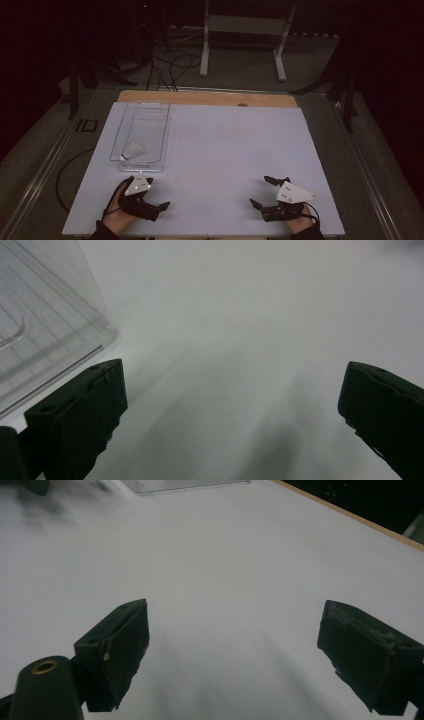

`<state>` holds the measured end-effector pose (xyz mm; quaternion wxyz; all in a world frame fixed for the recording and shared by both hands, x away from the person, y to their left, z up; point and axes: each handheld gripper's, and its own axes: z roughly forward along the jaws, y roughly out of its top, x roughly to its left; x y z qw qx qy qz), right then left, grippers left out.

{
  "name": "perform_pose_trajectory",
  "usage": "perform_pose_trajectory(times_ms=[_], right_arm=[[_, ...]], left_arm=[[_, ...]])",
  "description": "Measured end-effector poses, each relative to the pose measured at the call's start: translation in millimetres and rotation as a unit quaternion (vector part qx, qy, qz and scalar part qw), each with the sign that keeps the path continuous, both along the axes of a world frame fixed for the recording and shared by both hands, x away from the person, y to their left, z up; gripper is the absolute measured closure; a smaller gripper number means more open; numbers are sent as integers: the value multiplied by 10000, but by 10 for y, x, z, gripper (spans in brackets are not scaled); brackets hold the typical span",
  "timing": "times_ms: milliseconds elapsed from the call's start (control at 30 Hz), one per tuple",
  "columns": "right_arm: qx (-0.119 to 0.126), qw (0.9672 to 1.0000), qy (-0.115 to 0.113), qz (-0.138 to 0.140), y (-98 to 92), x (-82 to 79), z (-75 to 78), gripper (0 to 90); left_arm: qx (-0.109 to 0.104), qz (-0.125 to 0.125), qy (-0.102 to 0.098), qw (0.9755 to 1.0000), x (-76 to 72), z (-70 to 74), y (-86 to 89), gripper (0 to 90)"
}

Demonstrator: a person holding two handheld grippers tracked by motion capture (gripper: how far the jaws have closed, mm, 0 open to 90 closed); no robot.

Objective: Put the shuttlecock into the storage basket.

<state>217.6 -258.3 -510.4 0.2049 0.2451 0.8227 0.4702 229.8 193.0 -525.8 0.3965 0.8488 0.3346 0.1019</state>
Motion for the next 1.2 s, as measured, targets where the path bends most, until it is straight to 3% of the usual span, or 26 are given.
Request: perform_pose_trajectory(times_ms=[133,300,1200], right_arm=[[-15,10000,-12,-1,-2,2,0,130],[-12,10000,-3,-11,-11,4,2,129],[-25,10000,7,-95,-27,18,-5,129]], left_arm=[[-45,29,-1,10000,-3,-16,-7,1],[48,167,-118,9998,-13,-11,-14,1],[-116,118,-74,9998,-12,-36,-8,1]])
